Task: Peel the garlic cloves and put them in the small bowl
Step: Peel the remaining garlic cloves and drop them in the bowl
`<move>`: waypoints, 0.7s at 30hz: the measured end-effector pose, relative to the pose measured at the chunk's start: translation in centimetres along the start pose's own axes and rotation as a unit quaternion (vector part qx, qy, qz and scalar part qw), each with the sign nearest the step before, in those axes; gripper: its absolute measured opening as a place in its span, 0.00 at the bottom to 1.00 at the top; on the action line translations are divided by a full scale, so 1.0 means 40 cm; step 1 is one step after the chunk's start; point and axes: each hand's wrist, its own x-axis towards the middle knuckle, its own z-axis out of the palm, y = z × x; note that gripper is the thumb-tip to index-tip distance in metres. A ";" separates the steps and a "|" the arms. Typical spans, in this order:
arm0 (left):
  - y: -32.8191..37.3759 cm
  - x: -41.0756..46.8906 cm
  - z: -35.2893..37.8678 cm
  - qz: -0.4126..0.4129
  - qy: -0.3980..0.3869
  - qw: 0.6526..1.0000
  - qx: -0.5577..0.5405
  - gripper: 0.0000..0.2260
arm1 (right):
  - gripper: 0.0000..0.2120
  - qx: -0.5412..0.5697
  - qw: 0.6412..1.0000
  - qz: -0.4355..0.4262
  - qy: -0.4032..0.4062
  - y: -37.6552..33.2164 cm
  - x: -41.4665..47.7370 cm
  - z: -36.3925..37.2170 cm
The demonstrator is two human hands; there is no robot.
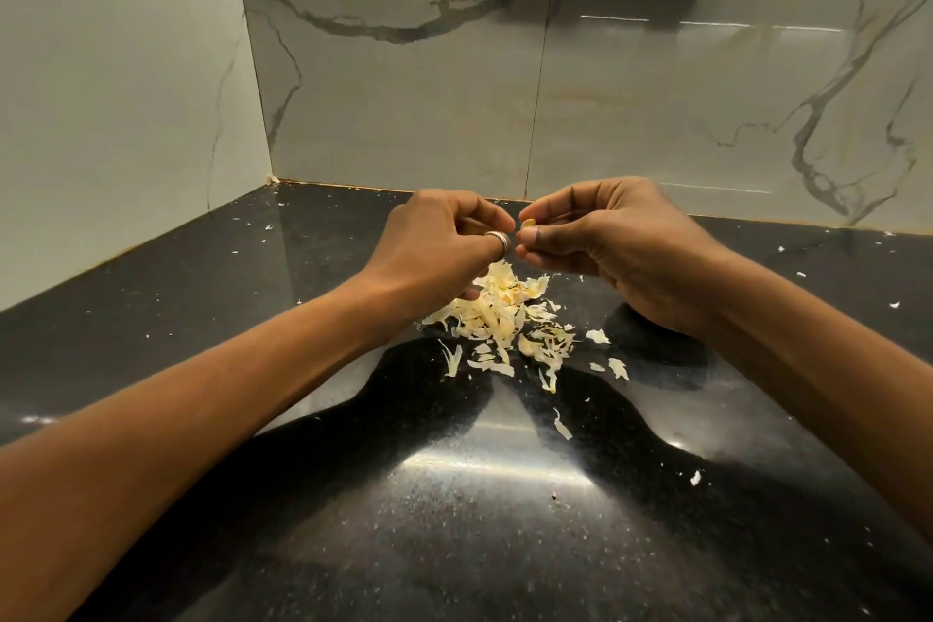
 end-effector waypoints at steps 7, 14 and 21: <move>0.006 -0.002 0.004 0.098 0.035 0.993 0.053 0.03 | 0.08 -0.078 0.997 -0.011 0.001 0.004 0.000 0.004; -0.001 -0.001 0.003 0.186 0.055 0.962 0.192 0.05 | 0.04 -0.153 0.987 -0.036 0.018 0.014 0.001 0.017; 0.001 -0.006 0.011 0.149 0.053 0.970 0.184 0.06 | 0.03 -0.195 0.977 -0.071 0.038 0.025 0.000 0.023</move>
